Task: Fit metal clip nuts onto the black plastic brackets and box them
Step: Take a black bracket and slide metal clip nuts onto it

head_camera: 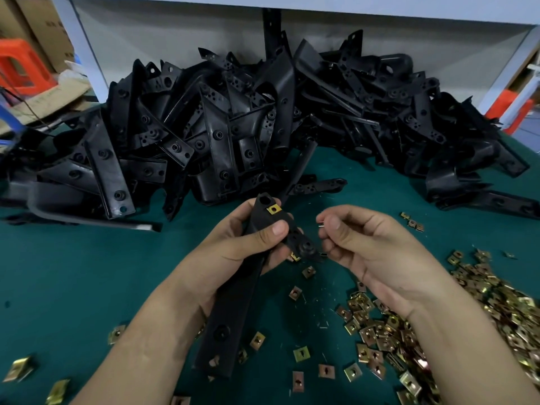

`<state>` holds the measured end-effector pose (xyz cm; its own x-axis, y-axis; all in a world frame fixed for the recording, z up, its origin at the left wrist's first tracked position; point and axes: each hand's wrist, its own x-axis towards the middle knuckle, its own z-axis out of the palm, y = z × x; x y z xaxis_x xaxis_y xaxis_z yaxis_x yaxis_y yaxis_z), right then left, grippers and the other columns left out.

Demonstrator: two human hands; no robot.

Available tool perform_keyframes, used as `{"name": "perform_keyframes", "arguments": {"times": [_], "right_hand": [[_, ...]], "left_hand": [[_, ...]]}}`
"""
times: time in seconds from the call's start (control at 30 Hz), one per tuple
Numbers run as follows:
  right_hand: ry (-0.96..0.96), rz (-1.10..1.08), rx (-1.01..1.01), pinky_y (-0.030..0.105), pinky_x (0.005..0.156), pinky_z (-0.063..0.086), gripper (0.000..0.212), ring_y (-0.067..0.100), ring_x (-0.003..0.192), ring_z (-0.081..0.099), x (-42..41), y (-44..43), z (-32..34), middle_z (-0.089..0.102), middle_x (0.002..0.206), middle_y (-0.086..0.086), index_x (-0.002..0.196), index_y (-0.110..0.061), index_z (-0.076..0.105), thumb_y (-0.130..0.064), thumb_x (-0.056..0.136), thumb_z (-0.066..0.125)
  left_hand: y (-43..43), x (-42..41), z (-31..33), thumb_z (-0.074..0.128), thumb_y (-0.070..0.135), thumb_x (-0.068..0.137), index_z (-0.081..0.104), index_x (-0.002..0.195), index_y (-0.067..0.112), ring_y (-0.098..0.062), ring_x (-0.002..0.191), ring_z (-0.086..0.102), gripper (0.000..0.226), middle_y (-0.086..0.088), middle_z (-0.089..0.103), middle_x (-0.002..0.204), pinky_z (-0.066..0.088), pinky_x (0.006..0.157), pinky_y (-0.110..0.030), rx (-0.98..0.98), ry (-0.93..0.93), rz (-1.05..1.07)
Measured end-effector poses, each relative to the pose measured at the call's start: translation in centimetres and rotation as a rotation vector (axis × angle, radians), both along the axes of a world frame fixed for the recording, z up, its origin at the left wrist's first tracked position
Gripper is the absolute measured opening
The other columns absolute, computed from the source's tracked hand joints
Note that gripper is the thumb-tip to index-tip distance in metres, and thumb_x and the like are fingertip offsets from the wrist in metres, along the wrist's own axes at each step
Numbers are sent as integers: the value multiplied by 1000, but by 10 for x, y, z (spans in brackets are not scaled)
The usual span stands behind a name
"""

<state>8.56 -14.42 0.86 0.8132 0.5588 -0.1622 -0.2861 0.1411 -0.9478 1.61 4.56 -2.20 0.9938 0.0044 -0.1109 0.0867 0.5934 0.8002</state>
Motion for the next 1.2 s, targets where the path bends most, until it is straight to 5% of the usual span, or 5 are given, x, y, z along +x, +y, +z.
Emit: {"name": "perform_keyframes", "arguments": {"times": [0.37, 0.5, 0.77, 0.97, 1.2], "right_hand": [[-32, 110, -43, 19, 62, 56, 13, 12, 69, 69, -2, -1, 0, 73, 79, 9, 85, -8, 77, -13, 76, 69], [-51, 172, -76, 25, 72, 60, 21, 20, 81, 71, -2, -2, 2, 75, 93, 15, 95, -7, 78, -15, 76, 70], [11, 153, -59, 20, 60, 56, 18, 16, 69, 70, -6, 1, 5, 73, 82, 11, 80, -10, 76, -19, 65, 80], [137, 69, -102, 22, 64, 57, 25, 16, 75, 70, -11, 13, 0, 75, 91, 15, 83, -10, 81, -24, 63, 82], [148, 3, -55, 25, 72, 57, 22, 17, 89, 70, -12, 17, -3, 75, 107, 15, 98, -6, 79, -22, 85, 72]], "left_hand": [[3, -3, -2, 99, 22, 56, 74, 109, 29, -12, 79, 72, 58, 0, 74, 104, 57, 72, -22, 101, -110, -79], [4, -3, -1, 94, 14, 65, 71, 111, 26, -13, 80, 71, 53, -4, 70, 99, 57, 73, -23, 149, -144, -96], [5, -3, -4, 83, 7, 74, 68, 113, 26, -16, 93, 67, 45, -3, 67, 99, 57, 80, -25, 245, -162, -114], [3, -2, -2, 84, 14, 68, 67, 109, 26, -12, 84, 65, 46, -1, 65, 94, 55, 76, -21, 319, -167, 5], [0, -1, -3, 77, 7, 75, 58, 116, 16, -11, 86, 62, 46, -1, 63, 93, 52, 78, -17, 401, -217, 165]]}}
